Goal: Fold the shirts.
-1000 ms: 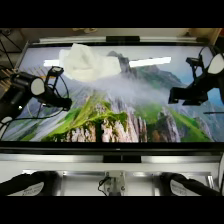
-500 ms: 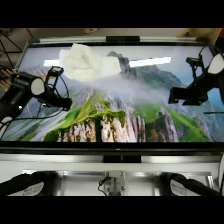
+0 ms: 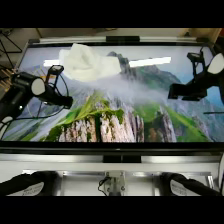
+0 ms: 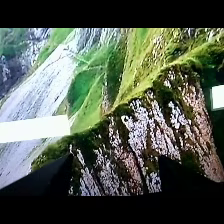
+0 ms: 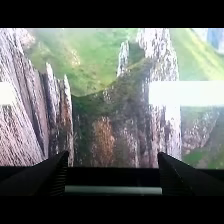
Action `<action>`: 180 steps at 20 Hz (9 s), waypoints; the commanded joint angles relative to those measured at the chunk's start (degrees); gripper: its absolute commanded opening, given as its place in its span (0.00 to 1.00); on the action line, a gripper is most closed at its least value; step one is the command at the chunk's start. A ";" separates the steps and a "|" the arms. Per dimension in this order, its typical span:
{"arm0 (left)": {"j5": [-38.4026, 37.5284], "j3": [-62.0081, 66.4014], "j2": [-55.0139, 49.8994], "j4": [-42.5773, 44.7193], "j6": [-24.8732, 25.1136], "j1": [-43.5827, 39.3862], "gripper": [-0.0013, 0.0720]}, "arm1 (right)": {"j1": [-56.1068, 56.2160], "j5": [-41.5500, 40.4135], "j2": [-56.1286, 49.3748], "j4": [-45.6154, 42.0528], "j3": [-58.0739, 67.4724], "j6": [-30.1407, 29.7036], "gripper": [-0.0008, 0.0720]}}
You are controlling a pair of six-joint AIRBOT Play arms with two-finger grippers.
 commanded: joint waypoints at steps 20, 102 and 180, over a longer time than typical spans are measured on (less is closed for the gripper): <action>30.75 36.54 -49.40 -33.73 -12.35 15.72 0.91 | 0.07 -13.00 -6.56 10.01 0.04 2.67 0.93; 26.77 45.11 17.00 -3.87 5.27 -2.38 0.06 | 4.04 -58.10 39.01 25.92 -6.97 -15.74 0.07; 7.76 -22.10 -8.39 -33.97 6.91 9.11 0.06 | -3.04 -22.69 -14.73 19.02 -24.39 -7.98 0.08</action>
